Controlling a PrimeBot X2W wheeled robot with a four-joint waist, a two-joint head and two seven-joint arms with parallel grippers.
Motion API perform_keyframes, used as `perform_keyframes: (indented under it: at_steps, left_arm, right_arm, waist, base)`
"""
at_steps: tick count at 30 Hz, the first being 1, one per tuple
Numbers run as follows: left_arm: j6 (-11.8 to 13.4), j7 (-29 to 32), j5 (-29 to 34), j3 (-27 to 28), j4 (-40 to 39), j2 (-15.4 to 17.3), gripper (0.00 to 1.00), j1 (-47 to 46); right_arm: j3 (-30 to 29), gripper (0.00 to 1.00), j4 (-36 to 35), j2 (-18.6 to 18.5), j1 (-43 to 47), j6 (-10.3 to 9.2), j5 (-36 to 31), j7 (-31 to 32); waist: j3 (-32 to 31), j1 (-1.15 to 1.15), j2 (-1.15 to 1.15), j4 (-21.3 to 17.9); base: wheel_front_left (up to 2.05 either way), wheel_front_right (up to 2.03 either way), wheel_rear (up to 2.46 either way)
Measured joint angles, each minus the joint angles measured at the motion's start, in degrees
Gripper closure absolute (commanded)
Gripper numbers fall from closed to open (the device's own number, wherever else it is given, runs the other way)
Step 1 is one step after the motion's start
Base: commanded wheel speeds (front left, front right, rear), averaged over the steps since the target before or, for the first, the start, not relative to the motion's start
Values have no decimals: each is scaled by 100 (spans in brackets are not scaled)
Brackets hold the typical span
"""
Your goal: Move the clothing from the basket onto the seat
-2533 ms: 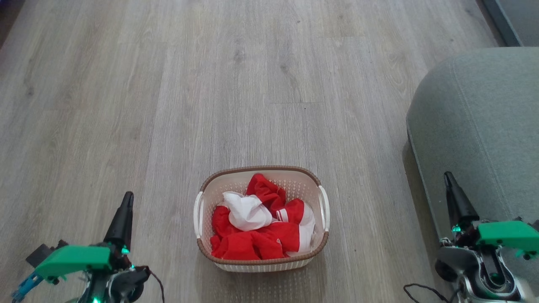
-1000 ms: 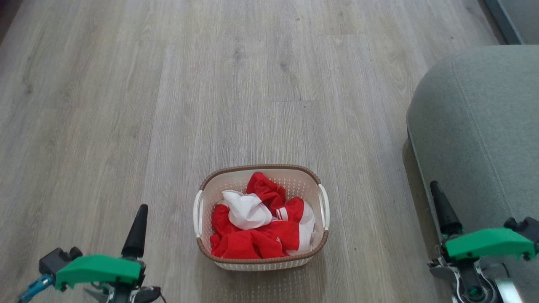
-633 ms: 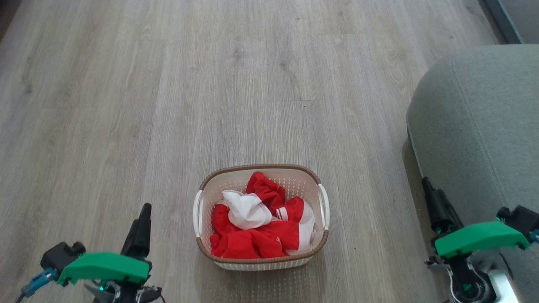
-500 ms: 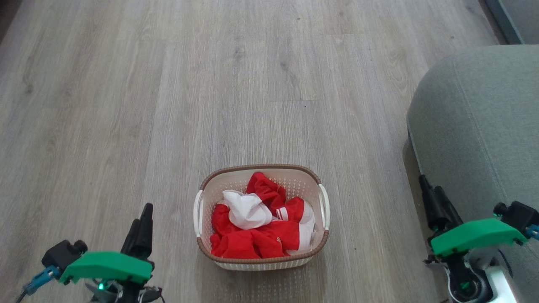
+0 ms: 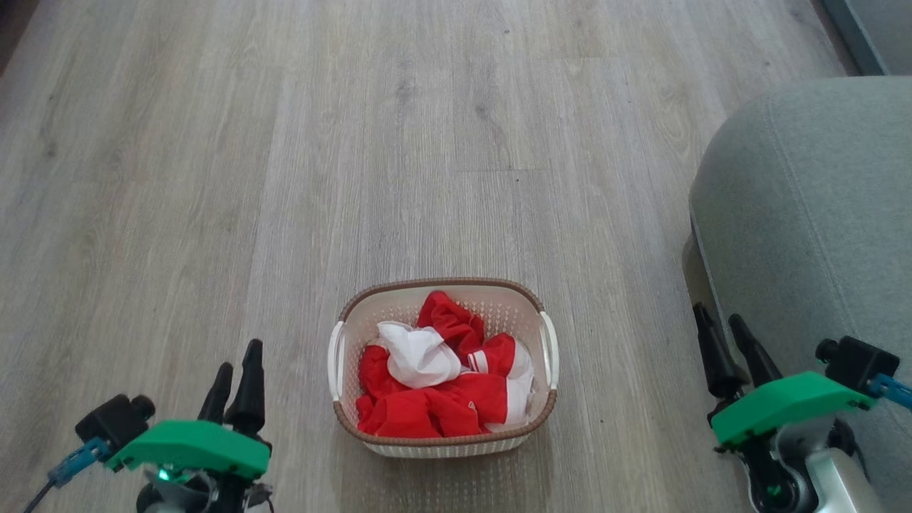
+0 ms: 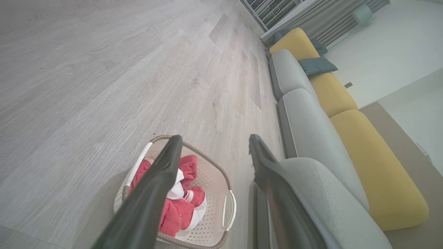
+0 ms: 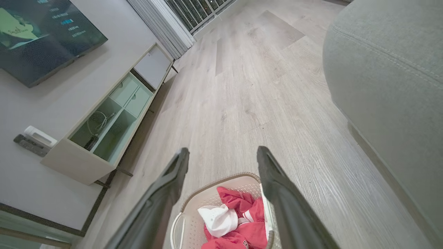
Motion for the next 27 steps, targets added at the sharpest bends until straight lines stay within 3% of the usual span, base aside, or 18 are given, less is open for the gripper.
perform_keyframes:
  at_steps: [27]
  left_arm:
    - [154,-463,1904,-196,29,2,0,-73]
  right_arm:
    - [489,0,43,-253,-98,0,-1896,-426]
  waist:
    - [20,0,0,26]
  base:
    - [0,0,0]
